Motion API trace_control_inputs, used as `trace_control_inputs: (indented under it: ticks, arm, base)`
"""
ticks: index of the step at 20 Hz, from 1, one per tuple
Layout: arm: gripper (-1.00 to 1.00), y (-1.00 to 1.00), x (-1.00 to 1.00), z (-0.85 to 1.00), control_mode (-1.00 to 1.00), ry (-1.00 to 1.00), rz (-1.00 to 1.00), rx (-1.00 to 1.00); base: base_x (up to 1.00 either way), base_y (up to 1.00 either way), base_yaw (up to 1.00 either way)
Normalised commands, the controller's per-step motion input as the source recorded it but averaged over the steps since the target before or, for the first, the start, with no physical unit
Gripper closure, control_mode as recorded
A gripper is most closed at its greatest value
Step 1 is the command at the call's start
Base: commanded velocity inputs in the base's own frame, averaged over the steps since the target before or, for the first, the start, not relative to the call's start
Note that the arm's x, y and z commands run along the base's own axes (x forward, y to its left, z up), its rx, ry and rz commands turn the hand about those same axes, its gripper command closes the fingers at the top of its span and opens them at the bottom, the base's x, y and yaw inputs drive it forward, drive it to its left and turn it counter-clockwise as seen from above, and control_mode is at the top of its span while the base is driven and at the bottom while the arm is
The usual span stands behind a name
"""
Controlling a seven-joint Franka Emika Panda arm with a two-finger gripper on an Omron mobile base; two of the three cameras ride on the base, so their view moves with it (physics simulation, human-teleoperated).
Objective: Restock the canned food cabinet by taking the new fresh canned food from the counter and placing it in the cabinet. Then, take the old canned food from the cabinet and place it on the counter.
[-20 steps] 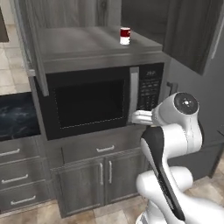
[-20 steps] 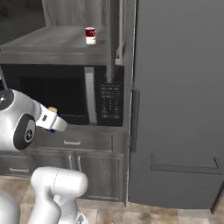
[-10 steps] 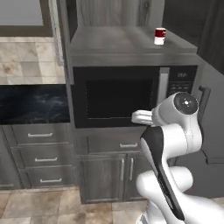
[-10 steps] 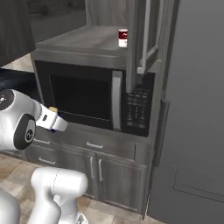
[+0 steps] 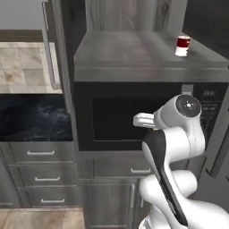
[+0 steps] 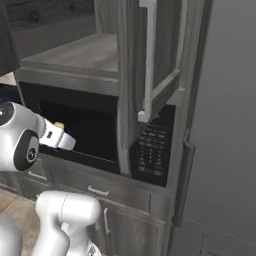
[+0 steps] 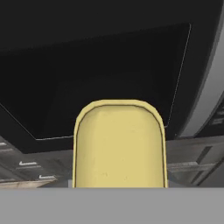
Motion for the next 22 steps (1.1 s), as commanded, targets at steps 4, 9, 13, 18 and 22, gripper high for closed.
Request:
trace_control_inputs:
  ticks: [4, 9, 13, 18, 22]
  arm:
    - [1.0, 0.0, 0.0, 0.0, 1.0, 0.0, 0.0, 0.0]
    - [1.0, 0.0, 0.0, 0.0, 1.0, 0.0, 0.0, 0.0]
    - [1.0, 0.0, 0.0, 0.0, 1.0, 0.0, 0.0, 0.0]
    - [1.0, 0.0, 0.0, 0.0, 1.0, 0.0, 0.0, 0.0]
    - [1.0, 0.0, 0.0, 0.0, 1.0, 0.0, 0.0, 0.0]
  base:
    - [0.28, 0.05, 0.0]
    - [0.04, 0.34, -0.04]
    - [0.12, 0.34, -0.09]
    - [0.47, 0.24, -0.08]
    - [0.3, 0.0, -0.03]
